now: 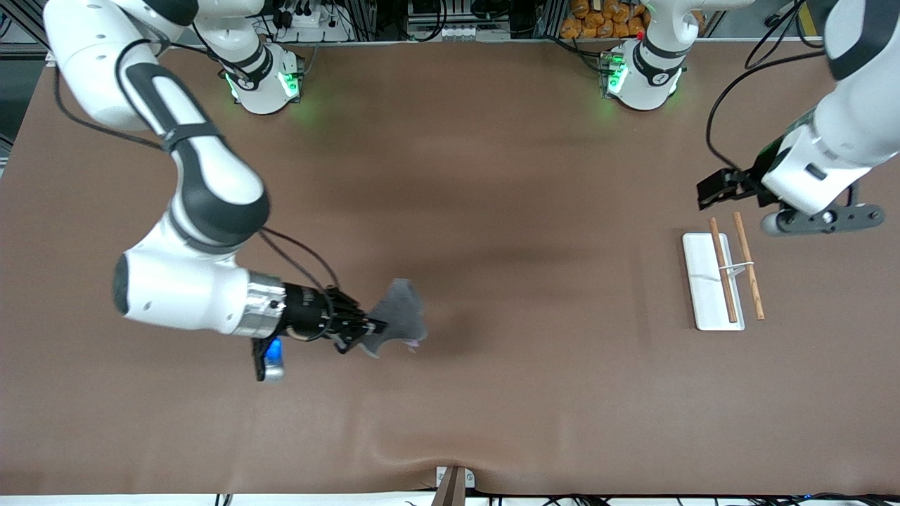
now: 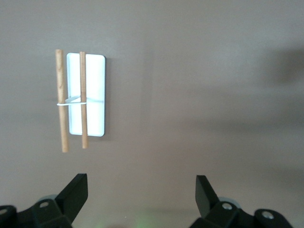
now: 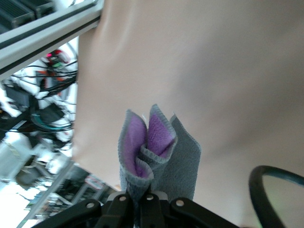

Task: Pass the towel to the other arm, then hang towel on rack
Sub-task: 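Lift the towel toward table center while the left gripper moves inward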

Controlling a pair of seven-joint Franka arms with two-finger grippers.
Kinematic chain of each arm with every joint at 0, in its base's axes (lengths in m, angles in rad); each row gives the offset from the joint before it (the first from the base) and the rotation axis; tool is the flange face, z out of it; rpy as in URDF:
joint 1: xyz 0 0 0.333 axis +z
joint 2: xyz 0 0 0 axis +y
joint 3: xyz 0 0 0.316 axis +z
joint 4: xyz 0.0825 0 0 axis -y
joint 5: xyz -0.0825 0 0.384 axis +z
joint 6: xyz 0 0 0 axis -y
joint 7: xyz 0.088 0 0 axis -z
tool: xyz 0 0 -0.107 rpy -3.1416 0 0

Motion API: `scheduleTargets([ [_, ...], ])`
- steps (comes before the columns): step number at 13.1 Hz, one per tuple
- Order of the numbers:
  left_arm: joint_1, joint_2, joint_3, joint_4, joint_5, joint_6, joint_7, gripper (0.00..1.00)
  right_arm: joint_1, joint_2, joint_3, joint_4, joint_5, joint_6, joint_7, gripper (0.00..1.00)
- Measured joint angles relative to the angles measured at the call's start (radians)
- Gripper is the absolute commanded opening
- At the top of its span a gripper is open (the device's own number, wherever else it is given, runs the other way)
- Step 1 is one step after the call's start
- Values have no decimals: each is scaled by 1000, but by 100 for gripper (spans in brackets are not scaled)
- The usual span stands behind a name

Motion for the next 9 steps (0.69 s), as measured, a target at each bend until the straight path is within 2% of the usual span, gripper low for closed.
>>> scheduleTargets([
  [2, -19, 29, -1, 0, -5, 27, -26, 100, 67, 1, 2, -4, 27, 131, 98, 0],
  [5, -48, 51, -2, 0, -29, 51, -85, 100, 148, 5, 2, -12, 122, 329, 177, 0],
  [9, -72, 65, -3, 0, -100, 73, -177, 100, 220, 8, 3, -12, 225, 476, 195, 0],
])
